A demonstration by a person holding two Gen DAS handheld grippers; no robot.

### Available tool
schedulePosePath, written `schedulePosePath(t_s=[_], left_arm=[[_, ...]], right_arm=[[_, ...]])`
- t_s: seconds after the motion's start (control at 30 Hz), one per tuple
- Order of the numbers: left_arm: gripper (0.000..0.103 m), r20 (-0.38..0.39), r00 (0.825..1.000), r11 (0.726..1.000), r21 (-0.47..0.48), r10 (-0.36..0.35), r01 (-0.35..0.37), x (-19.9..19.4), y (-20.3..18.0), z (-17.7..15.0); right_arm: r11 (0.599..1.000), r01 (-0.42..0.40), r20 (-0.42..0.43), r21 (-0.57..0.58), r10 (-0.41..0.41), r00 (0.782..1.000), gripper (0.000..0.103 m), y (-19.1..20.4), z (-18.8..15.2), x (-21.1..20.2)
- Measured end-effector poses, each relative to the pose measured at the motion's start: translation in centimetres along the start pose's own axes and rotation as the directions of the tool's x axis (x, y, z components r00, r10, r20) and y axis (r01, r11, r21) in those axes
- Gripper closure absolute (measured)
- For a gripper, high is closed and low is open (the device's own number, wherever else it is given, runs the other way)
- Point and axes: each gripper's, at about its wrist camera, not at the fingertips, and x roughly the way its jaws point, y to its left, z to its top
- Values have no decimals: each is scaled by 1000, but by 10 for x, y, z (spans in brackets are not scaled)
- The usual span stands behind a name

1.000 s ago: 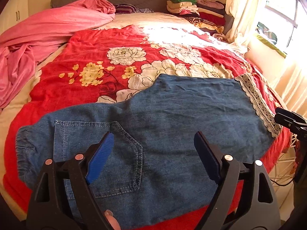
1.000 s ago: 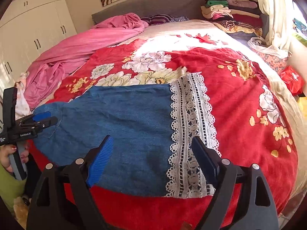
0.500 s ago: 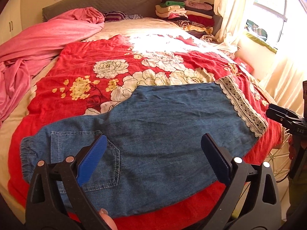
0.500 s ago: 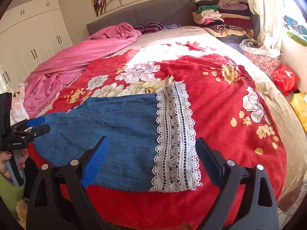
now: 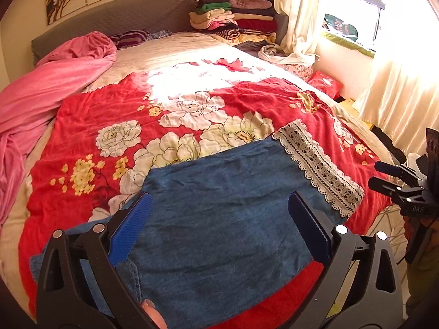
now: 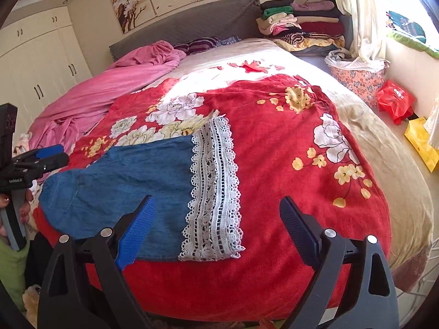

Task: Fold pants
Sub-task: 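Close both grippers on the lace-trimmed hem end of the pants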

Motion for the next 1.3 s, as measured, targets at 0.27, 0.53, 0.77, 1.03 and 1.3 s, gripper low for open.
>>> schedulePosePath(t_s=[0.27,0.53,0.77,1.03,1.3], left_arm=[[10,-38,998,997,56,-43,45,41,-23,34],[10,-87,992,988,118,-90,100,95,-42,50],[10,-107,985,981,128,-132,146,139,-47,57],[26,-163,964,973,62,-211,223,185,-44,66],[35,-202,923,933,88,-327,350,206,-51,68]], right_arm=[[1000,-19,-35,20,20,999,13,-8,-15,6],[997,-64,-101,42,68,993,13,-2,-32,35],[989,-106,-87,98,115,990,12,-6,-33,49],[980,-159,-89,117,170,981,31,-8,-28,61],[975,-189,-84,120,199,976,47,-7,-24,71]])
